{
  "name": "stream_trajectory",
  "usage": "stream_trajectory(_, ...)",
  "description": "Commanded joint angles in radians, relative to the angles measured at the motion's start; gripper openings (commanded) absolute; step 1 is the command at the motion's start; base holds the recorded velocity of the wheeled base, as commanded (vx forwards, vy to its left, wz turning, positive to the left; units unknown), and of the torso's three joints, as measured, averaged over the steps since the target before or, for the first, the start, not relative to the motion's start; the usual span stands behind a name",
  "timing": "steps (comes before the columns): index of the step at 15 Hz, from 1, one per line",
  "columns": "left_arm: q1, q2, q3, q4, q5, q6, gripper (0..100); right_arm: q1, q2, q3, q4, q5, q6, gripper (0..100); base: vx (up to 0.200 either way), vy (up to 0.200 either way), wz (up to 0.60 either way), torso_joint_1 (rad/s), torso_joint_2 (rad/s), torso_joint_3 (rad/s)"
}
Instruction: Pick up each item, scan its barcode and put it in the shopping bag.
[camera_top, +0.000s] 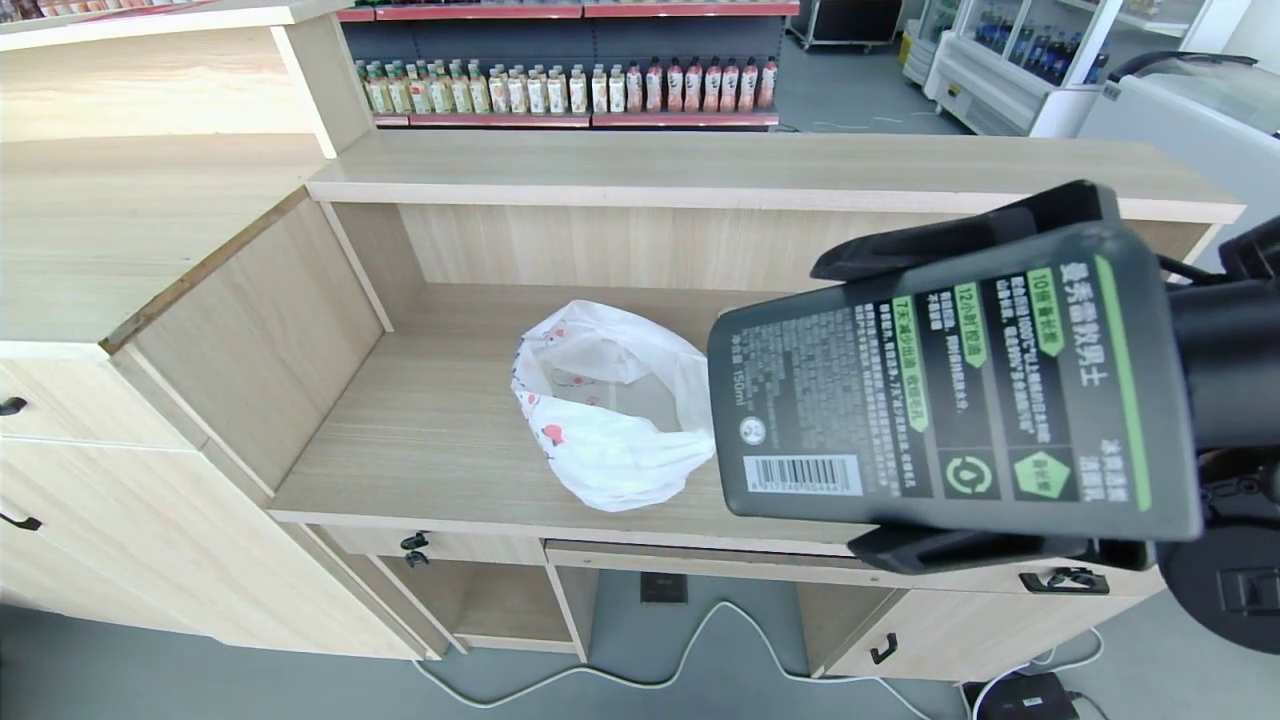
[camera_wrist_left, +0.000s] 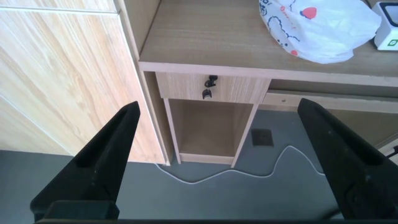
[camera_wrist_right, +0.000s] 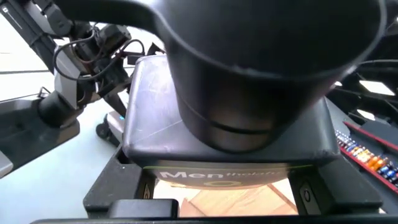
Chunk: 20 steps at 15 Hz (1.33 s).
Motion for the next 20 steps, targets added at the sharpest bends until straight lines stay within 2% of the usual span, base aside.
stream_trajectory(1, 0.000, 0.000, 0.000, 0.000, 0.000, -0.001, 100, 0.001, 0.002, 0.003, 0.000, 0.001, -0.001, 0, 0.000, 0.000, 0.00, 0.000, 0.00, 0.000)
stream_trajectory(4, 0.000, 0.000, 0.000, 0.000, 0.000, -0.001, 100, -0.036, -0.061, 0.050, 0.041, 0.001, 0.001, 0, 0.000, 0.000, 0.00, 0.000, 0.00, 0.000)
stream_trajectory(6, 0.000, 0.000, 0.000, 0.000, 0.000, -0.001, 100, -0.170, -0.138, 0.077, 0.184, -0.002, 0.001, 0, 0.000, 0.000, 0.00, 0.000, 0.00, 0.000)
stream_trajectory(7, 0.000, 0.000, 0.000, 0.000, 0.000, -0.001, 100, -0.294, -0.167, 0.072, 0.291, -0.042, 0.001, 0, 0.000, 0.000, 0.00, 0.000, 0.00, 0.000)
stream_trajectory(8, 0.000, 0.000, 0.000, 0.000, 0.000, -0.001, 100, -0.303, -0.168, 0.073, 0.300, -0.045, 0.001, 0, 0.000, 0.000, 0.00, 0.000, 0.00, 0.000)
stream_trajectory(9, 0.000, 0.000, 0.000, 0.000, -0.002, -0.001, 100, -0.512, -0.211, 0.072, 0.536, -0.216, 0.019, 0, 0.000, 0.000, 0.00, 0.000, 0.00, 0.000)
stream_trajectory(10, 0.000, 0.000, 0.000, 0.000, 0.000, -0.001, 100, -0.605, -0.239, 0.058, 0.684, -0.317, 0.058, 0, 0.000, 0.000, 0.00, 0.000, 0.00, 0.000)
stream_trajectory(11, 0.000, 0.000, 0.000, 0.000, -0.002, -0.001, 100, -0.656, -0.257, 0.050, 0.783, -0.404, 0.104, 0, 0.000, 0.000, 0.00, 0.000, 0.00, 0.000)
stream_trajectory(12, 0.000, 0.000, 0.000, 0.000, -0.002, -0.001, 100, -0.705, -0.279, 0.044, 0.898, -0.559, 0.210, 0, 0.000, 0.000, 0.00, 0.000, 0.00, 0.000)
stream_trajectory(13, 0.000, 0.000, 0.000, 0.000, 0.000, -0.001, 100, -0.730, -0.303, 0.041, 0.984, -0.720, 0.334, 0, 0.000, 0.000, 0.00, 0.000, 0.00, 0.000)
stream_trajectory(14, 0.000, 0.000, 0.000, 0.000, -0.002, -0.001, 100, -0.739, -0.328, 0.038, 1.067, -0.819, 0.441, 0, 0.000, 0.000, 0.00, 0.000, 0.00, 0.000)
stream_trajectory(16, 0.000, 0.000, 0.000, 0.000, 0.000, -0.001, 100, -0.760, -0.343, 0.041, 1.133, -0.842, 0.472, 0, 0.000, 0.000, 0.00, 0.000, 0.00, 0.000)
stream_trajectory(20, 0.000, 0.000, 0.000, 0.000, 0.000, -0.001, 100, -0.783, -0.333, 0.061, 1.144, -0.846, 0.456, 0, 0.000, 0.000, 0.00, 0.000, 0.00, 0.000)
